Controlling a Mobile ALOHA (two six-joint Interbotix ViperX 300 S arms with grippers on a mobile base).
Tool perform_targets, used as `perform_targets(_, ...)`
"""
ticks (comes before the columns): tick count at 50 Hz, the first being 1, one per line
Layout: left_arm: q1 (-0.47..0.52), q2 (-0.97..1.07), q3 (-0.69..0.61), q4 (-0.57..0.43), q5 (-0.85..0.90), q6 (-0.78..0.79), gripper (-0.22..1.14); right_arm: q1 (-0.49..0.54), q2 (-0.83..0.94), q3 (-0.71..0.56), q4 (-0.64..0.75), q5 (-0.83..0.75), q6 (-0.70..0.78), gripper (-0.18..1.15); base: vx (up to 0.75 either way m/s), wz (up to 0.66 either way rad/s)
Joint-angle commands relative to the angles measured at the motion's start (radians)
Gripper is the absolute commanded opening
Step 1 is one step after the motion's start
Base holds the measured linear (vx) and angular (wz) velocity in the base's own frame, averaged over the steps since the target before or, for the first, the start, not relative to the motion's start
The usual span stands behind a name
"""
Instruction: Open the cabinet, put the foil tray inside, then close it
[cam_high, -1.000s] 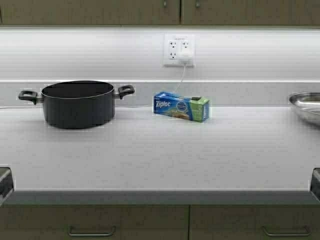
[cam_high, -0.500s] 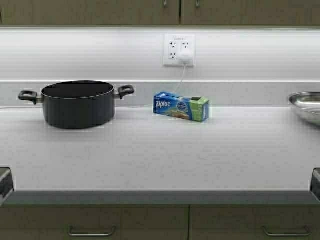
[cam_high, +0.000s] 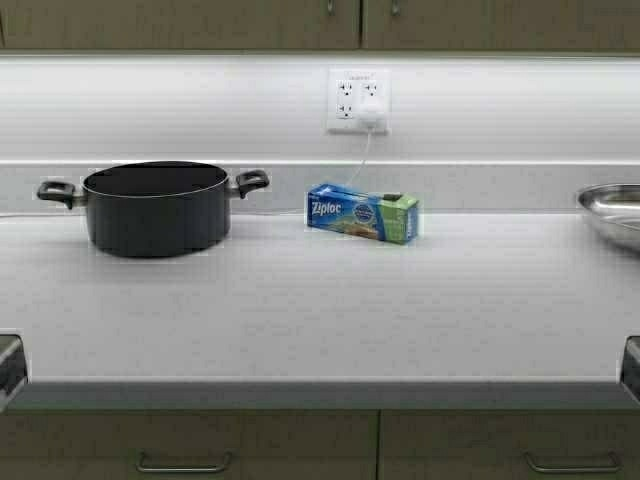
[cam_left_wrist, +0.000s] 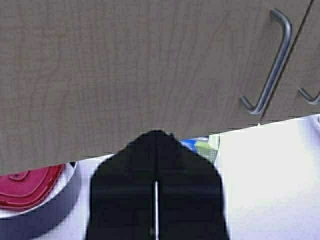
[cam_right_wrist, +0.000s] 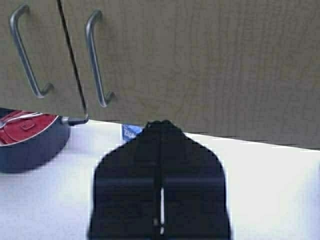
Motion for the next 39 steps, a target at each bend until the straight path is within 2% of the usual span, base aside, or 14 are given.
perform_targets(1,-0.003,-0.017,-0.015,0.0,-0.006,0.0,0.04,0.002,-0.006,-0.017,-0.003,-0.003,-0.002,0.07,0.0,0.0)
perform_targets(39,-0.002,-0.017,-0.012,0.0,-0.006,0.0,0.04,0.002,-0.006,-0.012,-0.003,-0.003,-0.002,0.07,0.0,0.0)
